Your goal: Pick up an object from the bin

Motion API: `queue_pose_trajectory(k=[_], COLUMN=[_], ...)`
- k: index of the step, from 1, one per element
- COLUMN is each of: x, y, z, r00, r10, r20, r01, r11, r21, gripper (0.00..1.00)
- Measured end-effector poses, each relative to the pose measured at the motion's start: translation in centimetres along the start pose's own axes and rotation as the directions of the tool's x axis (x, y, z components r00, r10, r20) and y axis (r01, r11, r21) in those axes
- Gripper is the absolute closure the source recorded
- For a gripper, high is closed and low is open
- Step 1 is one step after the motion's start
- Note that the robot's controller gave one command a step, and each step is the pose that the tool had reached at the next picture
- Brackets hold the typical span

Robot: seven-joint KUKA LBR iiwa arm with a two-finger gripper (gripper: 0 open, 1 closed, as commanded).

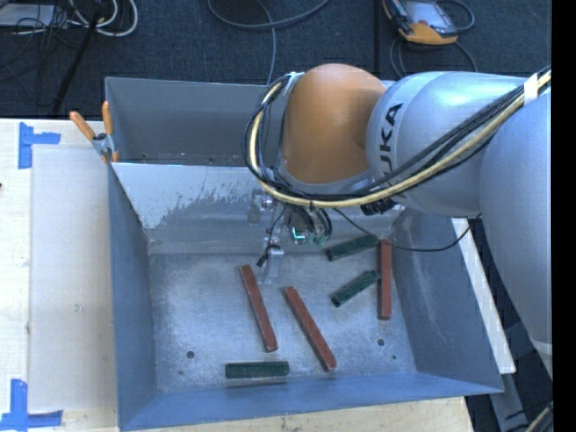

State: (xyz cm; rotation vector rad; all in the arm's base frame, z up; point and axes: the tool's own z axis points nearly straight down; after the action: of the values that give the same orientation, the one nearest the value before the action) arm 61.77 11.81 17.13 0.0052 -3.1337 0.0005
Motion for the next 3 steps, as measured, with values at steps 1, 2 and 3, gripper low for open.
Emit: queue_pose_trajectory(k=[1,2,3], x=[0.7,3.9,0.7], y=[-1.2,-0.9,1.1], z=[10.2,8.6,4.6], r00=[0.92,0.63,0.634], r10=[-0.391,-0.777,-0.773], r20=[0.003,0.005,0.011], r01=[0.391,0.777,0.773], r11=[0.92,0.63,0.635], r21=[0.001,0.005,0.009], gripper=[0.0,0.0,0.0])
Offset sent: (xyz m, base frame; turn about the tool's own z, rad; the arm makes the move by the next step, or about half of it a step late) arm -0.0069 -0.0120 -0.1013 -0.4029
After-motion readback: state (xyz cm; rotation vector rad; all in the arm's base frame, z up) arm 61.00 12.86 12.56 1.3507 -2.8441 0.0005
